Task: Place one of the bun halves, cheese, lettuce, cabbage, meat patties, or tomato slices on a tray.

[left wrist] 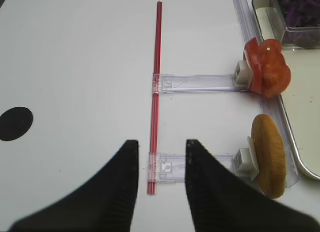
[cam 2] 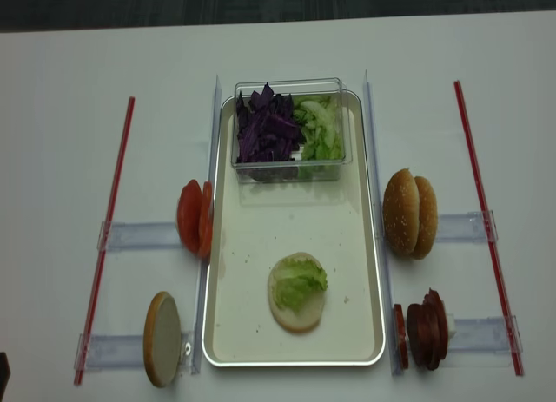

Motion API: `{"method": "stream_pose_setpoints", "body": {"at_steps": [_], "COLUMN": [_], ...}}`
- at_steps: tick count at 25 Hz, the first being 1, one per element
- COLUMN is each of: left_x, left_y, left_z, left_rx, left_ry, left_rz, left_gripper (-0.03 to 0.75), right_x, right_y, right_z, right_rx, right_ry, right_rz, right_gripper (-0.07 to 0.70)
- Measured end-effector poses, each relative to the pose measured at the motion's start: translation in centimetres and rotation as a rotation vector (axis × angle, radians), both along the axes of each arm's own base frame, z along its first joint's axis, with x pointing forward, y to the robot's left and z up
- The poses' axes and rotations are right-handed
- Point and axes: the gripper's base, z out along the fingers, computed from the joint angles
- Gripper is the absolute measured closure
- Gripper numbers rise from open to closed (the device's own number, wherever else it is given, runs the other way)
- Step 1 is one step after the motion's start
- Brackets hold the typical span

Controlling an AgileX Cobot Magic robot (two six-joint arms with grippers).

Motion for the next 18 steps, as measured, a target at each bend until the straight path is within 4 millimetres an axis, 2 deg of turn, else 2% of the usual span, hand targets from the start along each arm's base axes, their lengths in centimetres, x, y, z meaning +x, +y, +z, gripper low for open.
{"method": "stream_pose_setpoints", "body": {"at_steps": [18], "left_x": [0.0], "left_y": [0.0], "left_z": [0.0], "left_rx": [0.0], "left_ry": [0.0], "left_rz": [0.0], "left_gripper": [0.492], "right_x": [-0.02], "right_y": [0.06], "right_z": [-0.03], "right_rx": [0.002], "right_ry": [0.004], "right_rz": [0.006], "right_gripper": [0.293]}}
